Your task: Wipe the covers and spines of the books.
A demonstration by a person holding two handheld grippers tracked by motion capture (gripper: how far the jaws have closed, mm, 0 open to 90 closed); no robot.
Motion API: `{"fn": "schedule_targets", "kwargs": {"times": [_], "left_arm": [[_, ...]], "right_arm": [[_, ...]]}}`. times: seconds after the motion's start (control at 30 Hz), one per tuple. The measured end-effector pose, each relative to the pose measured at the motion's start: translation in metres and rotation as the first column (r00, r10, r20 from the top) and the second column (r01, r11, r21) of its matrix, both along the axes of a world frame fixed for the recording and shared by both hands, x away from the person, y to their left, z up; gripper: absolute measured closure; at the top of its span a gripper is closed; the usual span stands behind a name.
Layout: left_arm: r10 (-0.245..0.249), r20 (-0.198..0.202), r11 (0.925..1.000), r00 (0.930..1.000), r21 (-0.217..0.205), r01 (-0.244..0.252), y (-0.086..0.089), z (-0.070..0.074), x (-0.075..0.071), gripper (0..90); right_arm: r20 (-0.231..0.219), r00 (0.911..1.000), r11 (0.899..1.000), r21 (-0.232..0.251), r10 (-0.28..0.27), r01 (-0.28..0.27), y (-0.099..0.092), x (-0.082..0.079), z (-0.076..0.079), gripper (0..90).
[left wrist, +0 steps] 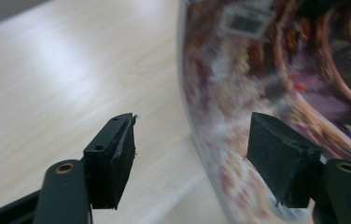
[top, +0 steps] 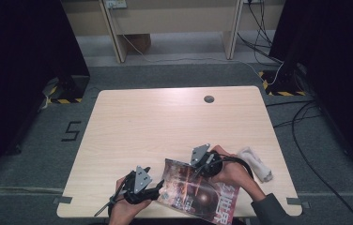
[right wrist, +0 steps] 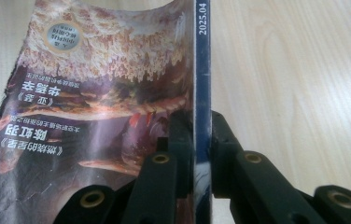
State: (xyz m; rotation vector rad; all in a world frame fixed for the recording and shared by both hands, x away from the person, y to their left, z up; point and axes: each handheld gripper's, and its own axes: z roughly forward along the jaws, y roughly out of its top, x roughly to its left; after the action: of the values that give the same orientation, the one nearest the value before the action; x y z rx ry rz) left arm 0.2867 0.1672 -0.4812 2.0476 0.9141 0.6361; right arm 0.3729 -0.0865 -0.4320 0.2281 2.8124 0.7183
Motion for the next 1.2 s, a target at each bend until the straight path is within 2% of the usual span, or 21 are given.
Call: {"fn": "schedule_targets", "kwargs": {"times": [0.1,0.27,0.33,0.37,0.4,0.53,0.57,0.6,0.63,0.7,0.8,0.9,0.93,1.1,1.17,1.2], "left_arm": [[0.002,-0.028,0.9999,0.9996,-0.013,-0.002,0.0,0.0,-0.003,27.2],[0.026,-0.059,0.9994,0.9979,-0.02,-0.027,0.004,-0.001,-0.004,21.0],[0.035,-0.065,0.999,0.9973,-0.026,-0.037,0.006,-0.001,-0.004,19.4],[0.035,-0.068,0.9989,0.997,-0.027,-0.037,0.006,-0.001,-0.004,19.4],[0.035,-0.07,0.999,0.9969,-0.027,-0.037,0.007,-0.001,-0.004,19.4],[0.035,-0.074,0.999,0.9966,-0.024,-0.037,0.006,-0.002,-0.004,19.4],[0.036,-0.072,0.999,0.9967,-0.023,-0.038,0.006,-0.002,-0.004,19.5],[0.036,-0.072,0.9991,0.9968,-0.022,-0.037,0.006,-0.002,-0.003,19.5],[0.038,-0.073,0.999,0.9966,-0.022,-0.04,0.006,-0.002,-0.003,19.5],[0.043,-0.075,0.9986,0.9963,-0.027,-0.045,0.007,-0.002,-0.003,19.7],[0.049,-0.075,0.9984,0.996,-0.024,-0.051,0.008,-0.002,-0.002,19.8],[0.051,-0.075,0.9984,0.9959,-0.021,-0.053,0.008,-0.003,-0.002,19.9],[0.051,-0.077,0.9984,0.9957,-0.021,-0.053,0.008,-0.003,-0.002,20.0],[0.053,-0.075,0.9983,0.9958,-0.02,-0.055,0.008,-0.002,-0.002,20.1],[0.056,-0.074,0.9981,0.9957,-0.021,-0.058,0.009,-0.003,-0.002,20.1],[0.06,-0.076,0.9978,0.9953,-0.023,-0.062,0.009,-0.002,-0.002,20.1]], "right_arm": [[0.024,0.9997,1.0,-0.022,-0.001,0.001,0.001,0.002,0.007,83.4],[0.063,0.9975,0.998,-0.047,-0.032,0.035,0.005,0.01,0.023,83.6],[0.083,0.9961,0.998,-0.057,-0.03,0.035,0.007,0.014,0.03,83.6],[0.087,0.9949,0.996,-0.063,-0.052,0.058,0.008,0.016,0.034,83.6],[0.106,0.9935,0.996,-0.068,-0.043,0.05,0.009,0.02,0.038,83.6],[0.144,0.987,0.993,-0.087,-0.072,0.085,0.016,0.029,0.054,83.6],[0.166,0.984,0.992,-0.094,-0.065,0.081,0.018,0.031,0.058,83.6],[0.171,0.9819,0.99,-0.101,-0.082,0.1,0.021,0.032,0.062,83.6],[0.189,0.9794,0.99,-0.106,-0.071,0.092,0.022,0.034,0.065,83.6],[0.206,0.9751,0.988,-0.112,-0.082,0.107,0.026,0.037,0.07,83.6],[0.254,0.9629,0.984,-0.127,-0.092,0.128,0.033,0.038,0.077,83.5],[0.327,0.9434,0.98,-0.162,-0.055,0.114,0.041,0.034,0.078,83.4],[0.333,0.9408,0.979,-0.161,-0.064,0.124,0.043,0.032,0.078,83.5],[0.362,0.9313,0.977,-0.179,-0.044,0.115,0.049,0.035,0.081,83.4],[0.345,0.9374,0.978,-0.177,-0.045,0.112,0.051,0.031,0.08,83.4],[0.349,0.9366,0.98,-0.177,-0.027,0.094,0.051,0.03,0.08,83.5]]}}
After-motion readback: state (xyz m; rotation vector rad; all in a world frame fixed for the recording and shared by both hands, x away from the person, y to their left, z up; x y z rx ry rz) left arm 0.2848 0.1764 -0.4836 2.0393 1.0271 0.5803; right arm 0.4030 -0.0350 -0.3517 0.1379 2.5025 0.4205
